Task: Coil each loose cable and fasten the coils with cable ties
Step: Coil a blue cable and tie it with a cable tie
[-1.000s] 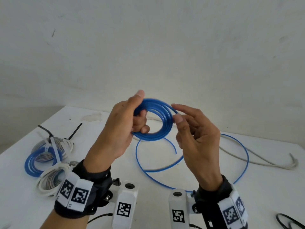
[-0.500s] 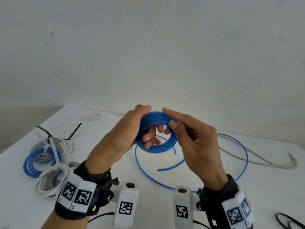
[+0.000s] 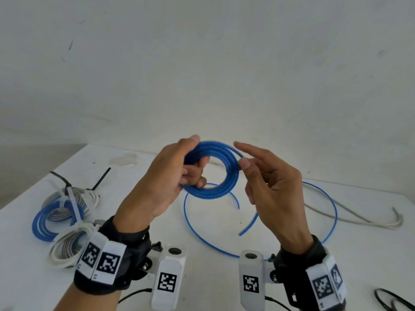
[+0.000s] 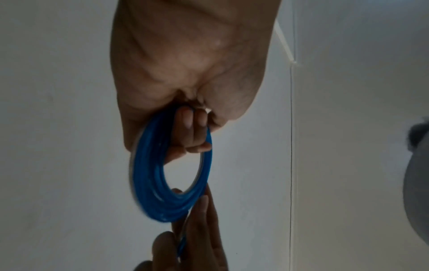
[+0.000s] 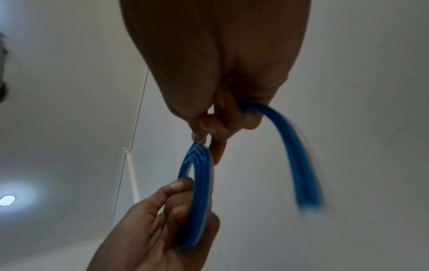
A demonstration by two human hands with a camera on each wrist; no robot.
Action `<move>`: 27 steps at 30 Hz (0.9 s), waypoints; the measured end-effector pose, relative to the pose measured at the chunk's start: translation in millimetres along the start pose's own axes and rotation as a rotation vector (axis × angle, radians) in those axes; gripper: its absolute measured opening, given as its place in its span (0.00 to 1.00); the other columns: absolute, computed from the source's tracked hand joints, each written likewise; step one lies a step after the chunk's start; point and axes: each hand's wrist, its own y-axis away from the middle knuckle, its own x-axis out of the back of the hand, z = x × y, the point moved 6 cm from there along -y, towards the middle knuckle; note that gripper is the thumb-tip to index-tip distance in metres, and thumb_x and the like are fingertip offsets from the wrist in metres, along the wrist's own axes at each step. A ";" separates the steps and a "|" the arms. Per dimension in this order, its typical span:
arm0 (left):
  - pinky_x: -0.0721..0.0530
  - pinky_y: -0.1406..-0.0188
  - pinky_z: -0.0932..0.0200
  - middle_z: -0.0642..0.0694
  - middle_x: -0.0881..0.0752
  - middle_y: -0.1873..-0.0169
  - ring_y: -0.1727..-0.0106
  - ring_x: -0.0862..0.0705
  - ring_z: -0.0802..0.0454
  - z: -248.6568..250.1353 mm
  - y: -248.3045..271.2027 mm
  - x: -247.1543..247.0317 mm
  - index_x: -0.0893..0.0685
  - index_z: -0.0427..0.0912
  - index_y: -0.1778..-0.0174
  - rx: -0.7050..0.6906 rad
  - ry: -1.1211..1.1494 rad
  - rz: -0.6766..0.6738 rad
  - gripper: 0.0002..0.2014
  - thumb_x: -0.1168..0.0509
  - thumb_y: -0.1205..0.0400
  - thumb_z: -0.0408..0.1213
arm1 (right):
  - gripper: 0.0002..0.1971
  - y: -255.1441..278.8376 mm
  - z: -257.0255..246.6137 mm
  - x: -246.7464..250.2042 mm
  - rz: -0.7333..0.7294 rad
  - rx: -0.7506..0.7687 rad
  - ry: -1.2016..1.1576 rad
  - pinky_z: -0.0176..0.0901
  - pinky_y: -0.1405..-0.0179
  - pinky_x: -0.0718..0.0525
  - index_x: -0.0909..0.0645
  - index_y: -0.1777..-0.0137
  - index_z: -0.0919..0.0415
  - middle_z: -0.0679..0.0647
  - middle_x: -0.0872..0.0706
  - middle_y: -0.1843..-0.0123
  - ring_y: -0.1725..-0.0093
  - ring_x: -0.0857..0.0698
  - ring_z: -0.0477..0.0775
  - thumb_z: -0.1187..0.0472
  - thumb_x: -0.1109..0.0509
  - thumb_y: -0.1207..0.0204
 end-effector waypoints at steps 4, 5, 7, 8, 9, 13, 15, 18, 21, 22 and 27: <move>0.28 0.74 0.59 0.49 0.47 0.78 0.79 0.46 0.54 3.3 -0.5 0.6 0.24 0.40 0.72 -0.021 0.267 0.012 0.24 0.50 0.10 0.43 | 0.14 4.1 -0.2 -9.4 0.065 -0.019 -0.108 0.38 0.79 0.29 0.13 0.35 0.43 0.61 0.14 0.66 0.79 0.32 0.53 0.60 0.34 0.14; 0.28 0.75 0.59 0.50 0.47 0.78 0.78 0.46 0.54 3.4 -0.3 0.1 0.25 0.40 0.72 -0.027 0.306 0.024 0.24 0.50 0.10 0.43 | 0.14 5.5 -1.2 -13.6 0.062 -0.024 -0.141 0.39 0.80 0.29 0.14 0.34 0.43 0.66 0.13 0.65 0.80 0.32 0.54 0.58 0.34 0.14; 0.27 0.76 0.60 0.50 0.45 0.79 0.79 0.45 0.54 1.7 0.1 -1.4 0.25 0.41 0.73 -0.036 0.354 0.062 0.24 0.49 0.11 0.43 | 0.15 7.9 -2.3 -19.0 0.054 -0.040 -0.199 0.38 0.81 0.28 0.15 0.32 0.44 0.67 0.10 0.62 0.81 0.32 0.52 0.54 0.35 0.16; 0.27 0.76 0.60 0.50 0.45 0.79 0.78 0.45 0.54 -0.3 0.3 -2.7 0.25 0.41 0.73 -0.039 0.363 0.083 0.24 0.49 0.10 0.43 | 0.16 8.6 -3.1 -19.2 0.052 -0.043 -0.211 0.37 0.81 0.28 0.16 0.31 0.44 0.62 0.08 0.61 0.82 0.32 0.51 0.52 0.35 0.17; 0.26 0.76 0.60 0.50 0.44 0.79 0.78 0.45 0.54 -2.5 0.1 -4.6 0.24 0.41 0.73 -0.042 0.366 0.099 0.24 0.49 0.10 0.43 | 0.17 8.4 -3.7 -18.7 0.051 -0.043 -0.212 0.36 0.81 0.28 0.17 0.30 0.45 0.58 0.07 0.60 0.82 0.32 0.50 0.52 0.34 0.18; 0.23 0.70 0.56 0.49 0.41 0.81 0.78 0.43 0.52 -10.1 -1.3 -9.4 0.21 0.40 0.72 -0.020 0.314 0.075 0.25 0.51 0.11 0.42 | 0.17 5.3 1.2 -8.8 0.071 -0.060 -0.155 0.39 0.80 0.29 0.16 0.31 0.45 0.55 0.07 0.61 0.79 0.33 0.50 0.55 0.31 0.19; 0.19 0.63 0.53 0.47 0.38 0.82 0.79 0.38 0.50 -11.4 -2.5 -7.7 0.20 0.38 0.70 0.042 0.222 -0.004 0.24 0.54 0.13 0.41 | 0.16 1.8 2.7 -2.9 0.035 -0.056 -0.093 0.37 0.77 0.28 0.15 0.33 0.44 0.55 0.08 0.62 0.79 0.30 0.44 0.55 0.32 0.18; 0.16 0.59 0.52 0.46 0.36 0.82 0.79 0.34 0.48 -17.0 -1.9 -6.8 0.19 0.35 0.63 0.140 0.059 -0.114 0.23 0.55 0.13 0.41 | 0.14 -0.1 6.2 0.5 -0.098 -0.070 -0.031 0.30 0.73 0.27 0.14 0.35 0.45 0.54 0.09 0.63 0.78 0.26 0.42 0.58 0.32 0.17; 0.16 0.60 0.52 0.47 0.40 0.81 0.79 0.37 0.50 -25.8 -3.0 -8.4 0.22 0.38 0.63 0.185 -0.078 -0.131 0.21 0.49 0.10 0.46 | 0.15 2.4 11.6 -3.0 -0.204 -0.083 0.056 0.32 0.73 0.28 0.13 0.34 0.43 0.53 0.10 0.63 0.78 0.29 0.43 0.54 0.33 0.18; 0.17 0.60 0.52 0.48 0.40 0.81 0.79 0.37 0.51 -27.5 -3.6 -7.8 0.23 0.38 0.63 0.190 -0.113 -0.123 0.20 0.47 0.09 0.46 | 0.16 2.9 12.6 -3.5 -0.219 -0.091 0.071 0.32 0.73 0.28 0.13 0.33 0.44 0.53 0.10 0.63 0.78 0.29 0.43 0.54 0.33 0.18; 0.20 0.67 0.54 0.51 0.37 0.82 0.79 0.39 0.53 -20.4 -7.6 4.2 0.21 0.37 0.64 0.131 -0.109 0.007 0.18 0.43 0.10 0.40 | 0.16 3.1 14.9 -5.7 -0.205 -0.089 0.059 0.37 0.73 0.23 0.12 0.33 0.46 0.51 0.08 0.62 0.78 0.24 0.42 0.62 0.31 0.15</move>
